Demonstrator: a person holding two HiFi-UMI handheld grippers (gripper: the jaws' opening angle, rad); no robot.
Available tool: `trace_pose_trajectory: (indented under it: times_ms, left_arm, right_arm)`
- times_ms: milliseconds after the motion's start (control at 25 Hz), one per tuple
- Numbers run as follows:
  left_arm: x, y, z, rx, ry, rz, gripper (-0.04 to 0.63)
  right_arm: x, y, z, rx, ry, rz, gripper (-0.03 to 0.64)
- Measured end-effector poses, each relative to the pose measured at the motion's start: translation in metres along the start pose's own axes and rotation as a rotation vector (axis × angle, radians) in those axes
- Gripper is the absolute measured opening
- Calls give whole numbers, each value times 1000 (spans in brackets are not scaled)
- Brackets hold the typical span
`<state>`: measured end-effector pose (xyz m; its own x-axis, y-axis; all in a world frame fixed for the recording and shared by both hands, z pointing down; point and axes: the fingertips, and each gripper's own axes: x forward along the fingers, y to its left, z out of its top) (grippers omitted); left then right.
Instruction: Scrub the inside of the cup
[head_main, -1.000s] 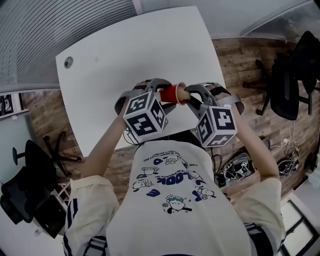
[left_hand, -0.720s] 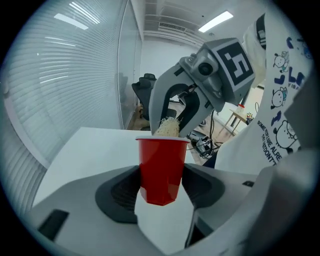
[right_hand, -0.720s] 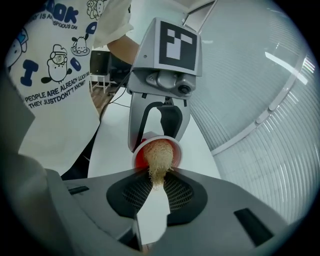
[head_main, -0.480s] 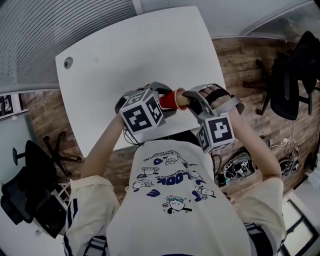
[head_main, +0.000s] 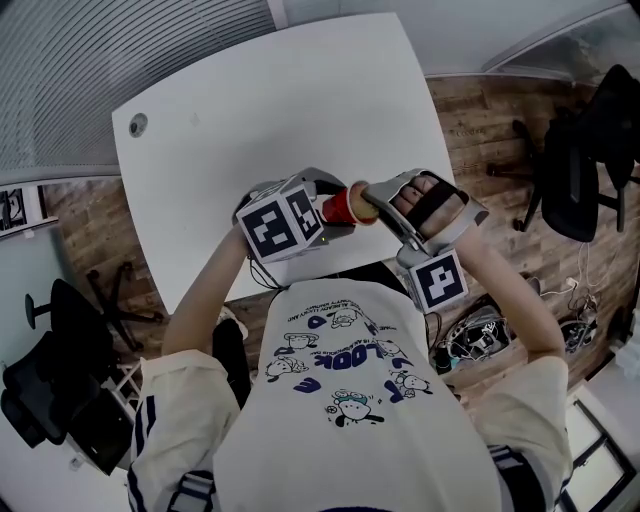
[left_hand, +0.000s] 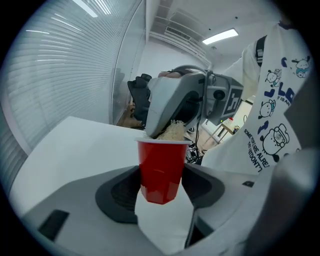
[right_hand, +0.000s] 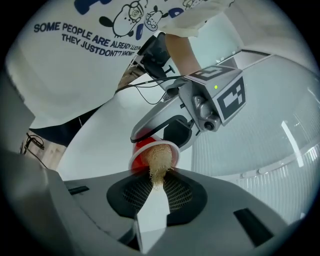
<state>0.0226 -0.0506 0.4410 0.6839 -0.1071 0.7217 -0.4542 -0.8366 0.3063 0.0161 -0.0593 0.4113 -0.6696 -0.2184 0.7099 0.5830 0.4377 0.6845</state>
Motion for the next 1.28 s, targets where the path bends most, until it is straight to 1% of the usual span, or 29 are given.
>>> trace_pose_trajectory:
  times_ms: [200, 360, 480, 680, 800, 880, 1000, 1280]
  left_arm:
    - [-2, -1, 1, -36, -23, -16, 291]
    - [-8, -3, -2, -48, -13, -43, 291]
    - [-12, -7, -6, -47, -4, -84, 291]
    - [-10, -17, -11, -52, 38, -180, 291]
    - [-11, -23, -13, -56, 53, -211, 291]
    - [-9, -25, -13, -53, 60, -206, 291]
    - [-9, -24, -12, -40, 74, -178, 291]
    - [-12, -18, -13, -23, 87, -100, 291]
  right_arm:
    - [-1, -4, 2, -57, -10, -43, 64]
    - [-3, -10, 9, -123, -24, -87, 66]
    - [-3, -12, 16, -163, -42, -111, 66]
    - [-7, -8, 23, -220, -82, -129, 65]
    - [-10, -5, 28, -249, -96, -137, 64]
    - [-12, -3, 28, -256, -96, -136, 64]
    - [-12, -5, 27, -241, -89, -126, 64]
    - [-7, -5, 24, -88, -99, -56, 64]
